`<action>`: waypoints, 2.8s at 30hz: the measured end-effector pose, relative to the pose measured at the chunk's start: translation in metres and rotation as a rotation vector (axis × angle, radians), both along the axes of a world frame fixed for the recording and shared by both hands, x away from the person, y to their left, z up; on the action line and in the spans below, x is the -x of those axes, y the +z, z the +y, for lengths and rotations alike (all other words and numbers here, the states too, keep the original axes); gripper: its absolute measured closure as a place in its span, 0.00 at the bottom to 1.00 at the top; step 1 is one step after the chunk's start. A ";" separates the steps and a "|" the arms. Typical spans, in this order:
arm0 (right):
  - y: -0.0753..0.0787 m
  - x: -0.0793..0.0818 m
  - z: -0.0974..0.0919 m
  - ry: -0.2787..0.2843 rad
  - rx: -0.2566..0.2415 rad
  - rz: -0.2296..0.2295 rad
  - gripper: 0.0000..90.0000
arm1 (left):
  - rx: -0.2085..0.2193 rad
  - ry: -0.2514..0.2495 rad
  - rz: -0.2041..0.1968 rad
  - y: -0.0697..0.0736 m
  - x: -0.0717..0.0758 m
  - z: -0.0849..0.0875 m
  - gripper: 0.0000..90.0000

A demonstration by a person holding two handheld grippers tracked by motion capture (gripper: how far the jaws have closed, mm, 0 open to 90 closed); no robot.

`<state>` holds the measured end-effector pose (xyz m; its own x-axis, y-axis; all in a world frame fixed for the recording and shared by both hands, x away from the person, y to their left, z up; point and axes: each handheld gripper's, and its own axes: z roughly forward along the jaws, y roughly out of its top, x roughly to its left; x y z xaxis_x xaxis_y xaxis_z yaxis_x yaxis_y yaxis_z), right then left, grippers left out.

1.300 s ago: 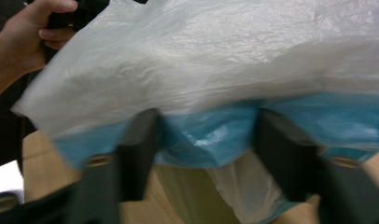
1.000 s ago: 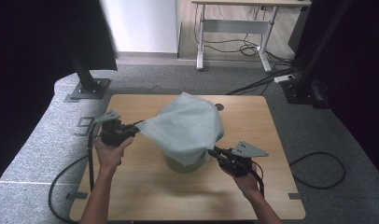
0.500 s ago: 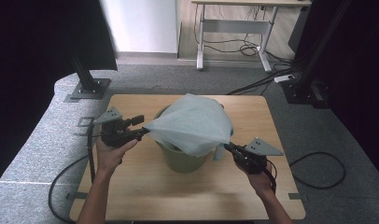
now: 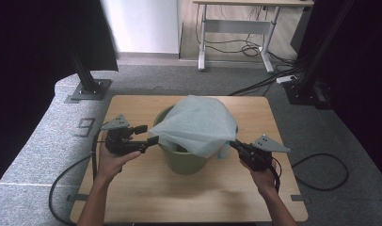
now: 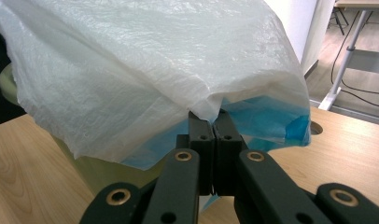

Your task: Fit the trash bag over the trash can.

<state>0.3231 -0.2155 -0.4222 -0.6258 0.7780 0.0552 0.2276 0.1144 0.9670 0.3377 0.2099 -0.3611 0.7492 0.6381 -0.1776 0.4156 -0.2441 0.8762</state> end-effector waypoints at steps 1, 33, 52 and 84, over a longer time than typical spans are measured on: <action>0.000 0.000 0.001 -0.003 0.002 0.000 0.97 | 0.003 -0.005 -0.002 -0.001 0.001 0.000 0.31; 0.005 0.022 0.041 0.121 0.022 -0.043 0.97 | -0.060 -0.054 -0.030 0.010 0.008 -0.075 0.19; 0.011 0.028 0.053 0.164 0.009 -0.050 0.97 | -0.097 -0.099 0.021 -0.012 0.009 -0.098 0.32; 0.007 0.044 0.029 0.118 -0.031 -0.113 0.60 | 0.175 -0.044 0.005 0.000 0.003 -0.060 0.99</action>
